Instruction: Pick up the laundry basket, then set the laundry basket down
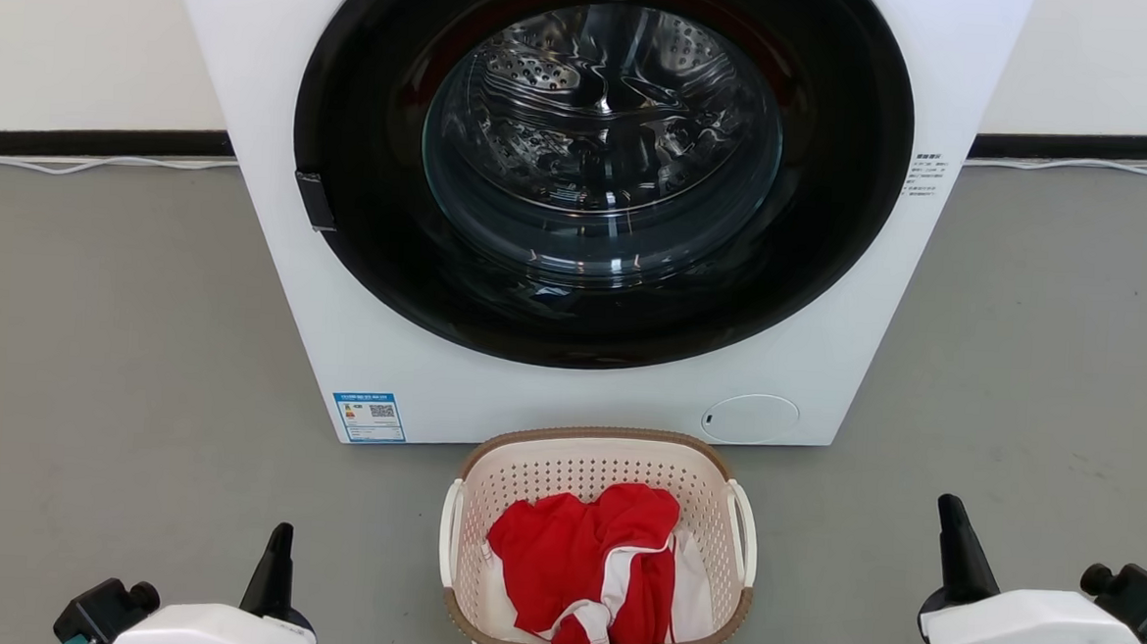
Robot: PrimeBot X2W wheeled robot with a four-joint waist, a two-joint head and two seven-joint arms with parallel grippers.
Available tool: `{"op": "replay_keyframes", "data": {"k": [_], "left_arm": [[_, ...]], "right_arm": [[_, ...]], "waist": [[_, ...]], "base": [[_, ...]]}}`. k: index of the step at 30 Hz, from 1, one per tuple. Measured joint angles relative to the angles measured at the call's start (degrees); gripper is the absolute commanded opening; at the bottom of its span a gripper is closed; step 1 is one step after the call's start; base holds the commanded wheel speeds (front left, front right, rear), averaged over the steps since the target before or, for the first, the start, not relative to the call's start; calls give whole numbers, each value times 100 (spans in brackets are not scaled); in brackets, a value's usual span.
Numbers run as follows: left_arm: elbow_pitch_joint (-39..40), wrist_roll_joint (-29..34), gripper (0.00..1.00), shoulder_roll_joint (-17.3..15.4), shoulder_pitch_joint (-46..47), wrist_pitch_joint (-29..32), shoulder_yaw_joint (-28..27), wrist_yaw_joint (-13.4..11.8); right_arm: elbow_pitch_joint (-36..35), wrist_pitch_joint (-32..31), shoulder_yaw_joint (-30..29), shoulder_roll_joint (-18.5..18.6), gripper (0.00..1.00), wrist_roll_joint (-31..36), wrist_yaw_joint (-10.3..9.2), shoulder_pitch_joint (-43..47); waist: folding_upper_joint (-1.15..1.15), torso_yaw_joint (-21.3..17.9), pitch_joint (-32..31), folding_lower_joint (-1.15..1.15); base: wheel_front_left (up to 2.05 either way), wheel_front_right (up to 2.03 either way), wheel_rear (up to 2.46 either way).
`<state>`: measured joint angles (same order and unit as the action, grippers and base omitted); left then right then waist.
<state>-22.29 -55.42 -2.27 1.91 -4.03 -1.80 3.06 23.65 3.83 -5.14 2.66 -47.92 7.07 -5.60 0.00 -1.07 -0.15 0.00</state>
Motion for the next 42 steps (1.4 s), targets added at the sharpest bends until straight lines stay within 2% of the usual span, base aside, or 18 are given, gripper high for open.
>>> {"op": "replay_keyframes", "data": {"k": [42], "left_arm": [[444, -2504, 0, 0, 93, 705, -200, 258]], "right_arm": [[-512, -689, -183, 0, 0, -3025, 0, 2]], "waist": [[0, 75, 23, 0]], "base": [[0, 0, 0]]}}
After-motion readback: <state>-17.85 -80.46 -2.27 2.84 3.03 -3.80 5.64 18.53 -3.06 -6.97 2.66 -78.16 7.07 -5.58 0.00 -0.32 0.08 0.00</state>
